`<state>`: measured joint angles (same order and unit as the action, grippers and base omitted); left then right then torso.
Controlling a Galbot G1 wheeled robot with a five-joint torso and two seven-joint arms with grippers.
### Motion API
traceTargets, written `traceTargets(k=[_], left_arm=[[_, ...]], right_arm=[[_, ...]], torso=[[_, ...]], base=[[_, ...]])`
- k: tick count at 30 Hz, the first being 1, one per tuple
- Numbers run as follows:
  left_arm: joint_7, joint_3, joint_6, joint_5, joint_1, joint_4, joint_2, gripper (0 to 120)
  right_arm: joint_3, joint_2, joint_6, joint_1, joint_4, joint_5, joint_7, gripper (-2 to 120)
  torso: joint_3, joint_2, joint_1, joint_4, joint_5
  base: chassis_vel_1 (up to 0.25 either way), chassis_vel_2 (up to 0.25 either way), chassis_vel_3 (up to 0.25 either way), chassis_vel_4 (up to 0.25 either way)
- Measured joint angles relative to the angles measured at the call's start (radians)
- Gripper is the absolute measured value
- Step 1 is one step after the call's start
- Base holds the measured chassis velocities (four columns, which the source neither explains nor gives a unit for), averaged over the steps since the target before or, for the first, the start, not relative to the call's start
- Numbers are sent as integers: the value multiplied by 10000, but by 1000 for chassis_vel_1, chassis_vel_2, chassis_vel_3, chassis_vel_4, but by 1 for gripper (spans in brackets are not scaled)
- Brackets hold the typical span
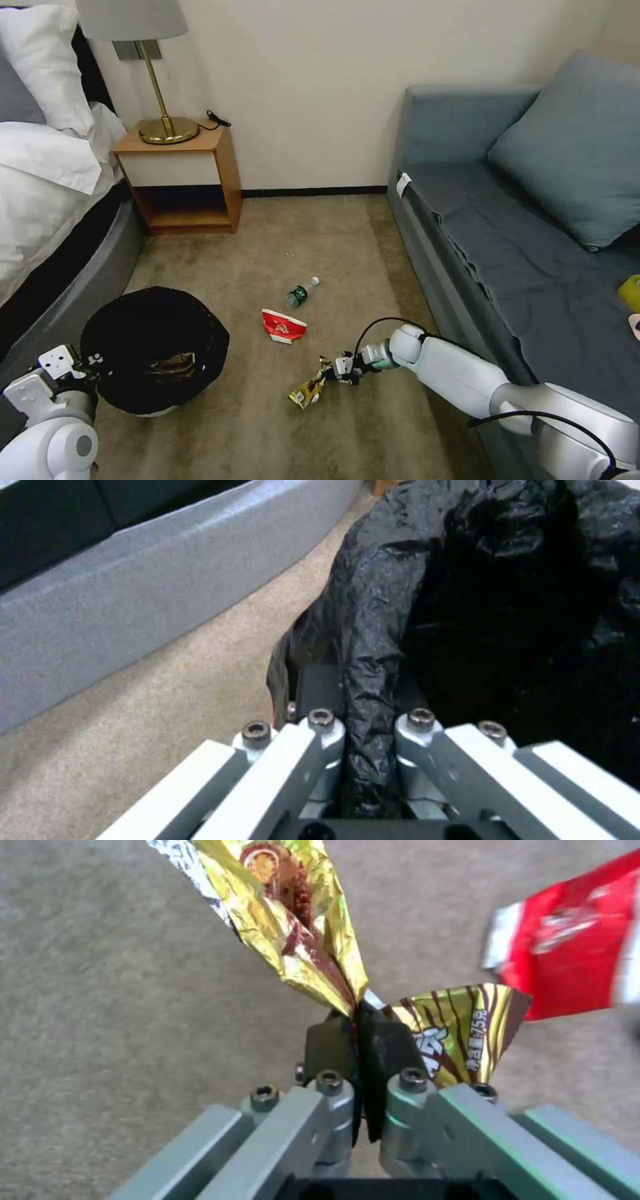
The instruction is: Pick up the trash bin, then pick up the garbage on the floor and place it into the trash bin.
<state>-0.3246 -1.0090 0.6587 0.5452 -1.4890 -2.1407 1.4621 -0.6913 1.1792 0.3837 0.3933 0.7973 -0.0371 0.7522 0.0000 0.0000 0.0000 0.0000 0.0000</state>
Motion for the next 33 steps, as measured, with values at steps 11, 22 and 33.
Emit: traceTargets(k=[11,22,33], left_arm=[[-5,17,19,22,-20,-24,-75,4],[-11,91,39,22,-73,-158,-95,4],[-20,181,53,2,-94,-290,-7,4]], right_arm=[[552,-814,-39,-365,1040,-842,-25,0],[847,-1439,-482,-588,2524,-1892,-255,0],[902,-2011,-1485,-975,5442,-3668,-1082,0]], torso=[[0,0,0,-1,0],[0,0,0,-1,1],[-1,0,0,0,-1]], base=[[0,0,0,0],[0,0,0,0],[0,0,0,0]])
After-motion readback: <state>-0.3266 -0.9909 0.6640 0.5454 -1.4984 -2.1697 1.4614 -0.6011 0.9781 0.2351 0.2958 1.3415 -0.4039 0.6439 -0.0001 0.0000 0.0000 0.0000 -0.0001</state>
